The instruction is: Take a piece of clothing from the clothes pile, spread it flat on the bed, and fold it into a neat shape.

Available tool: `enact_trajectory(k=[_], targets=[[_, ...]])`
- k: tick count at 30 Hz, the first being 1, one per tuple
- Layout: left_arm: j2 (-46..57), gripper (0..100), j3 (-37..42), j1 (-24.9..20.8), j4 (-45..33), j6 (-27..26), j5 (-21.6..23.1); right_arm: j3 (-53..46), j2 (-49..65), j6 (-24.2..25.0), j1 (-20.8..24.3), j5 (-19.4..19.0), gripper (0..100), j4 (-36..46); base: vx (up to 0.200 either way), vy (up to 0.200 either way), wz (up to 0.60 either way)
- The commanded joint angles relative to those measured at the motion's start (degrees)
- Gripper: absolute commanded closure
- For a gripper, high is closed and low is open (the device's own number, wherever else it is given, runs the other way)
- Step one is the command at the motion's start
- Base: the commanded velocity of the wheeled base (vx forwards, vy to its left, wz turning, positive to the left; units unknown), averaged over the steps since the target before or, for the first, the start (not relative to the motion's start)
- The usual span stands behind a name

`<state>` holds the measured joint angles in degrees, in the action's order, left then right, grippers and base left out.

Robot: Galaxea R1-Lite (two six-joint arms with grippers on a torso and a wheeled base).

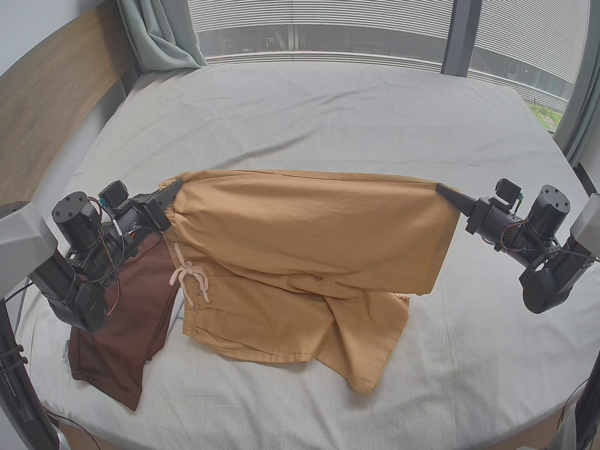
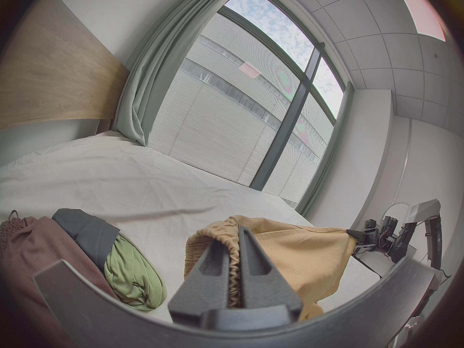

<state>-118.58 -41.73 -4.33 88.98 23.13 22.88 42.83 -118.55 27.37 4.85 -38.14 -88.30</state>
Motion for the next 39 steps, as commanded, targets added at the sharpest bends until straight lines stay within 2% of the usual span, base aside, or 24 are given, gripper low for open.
enact_trajectory(k=[1,6,12,17,26,30,32,35,39], targets=[[-3.5,100,-2.2,-0.1,0.1,0.1,0.1,3.3,-4.1,0.0,0.0,0.0,100,0.0,0.0,0.0,0.0],[-6.1,100,-4.9,0.0,0.1,0.3,0.0,5.6,-5.7,0.8,0.0,-0.1,100,0.0,0.0,0.0,0.0],[-7.1,100,-7.3,-0.6,0.1,5.4,0.0,9.8,-8.1,4.2,-0.6,-0.1,100,0.0,0.0,0.0,0.0],[-10.3,100,-10.2,-0.4,0.1,6.4,0.0,15.1,-11.5,5.3,-0.9,0.1,100,0.1,0.0,0.0,0.0],[-13.8,100,-15.9,-0.3,0.1,12.5,-1.3,21.4,-17.3,5.9,-0.9,0.1,100,0.1,0.0,0.0,0.0],[-14.7,100,-17.3,-0.4,0.1,13.0,-2.1,22.2,-18.2,5.9,-0.9,0.1,100,0.1,0.0,0.0,0.0],[-16.8,100,-19.2,-0.5,0.1,16.2,-2.8,24.1,-20.6,6.0,-1.1,0.1,100,0.1,0.0,0.0,0.0],[-17.7,100,-20.4,-0.5,0.1,18.3,-2.8,25.6,-22.0,6.2,-1.2,0.0,100,0.1,0.0,0.0,0.0],[-18.9,100,-21.6,-0.5,0.1,19.0,-2.9,27.0,-22.9,7.3,-1.2,0.1,100,0.1,0.0,0.0,0.0]])
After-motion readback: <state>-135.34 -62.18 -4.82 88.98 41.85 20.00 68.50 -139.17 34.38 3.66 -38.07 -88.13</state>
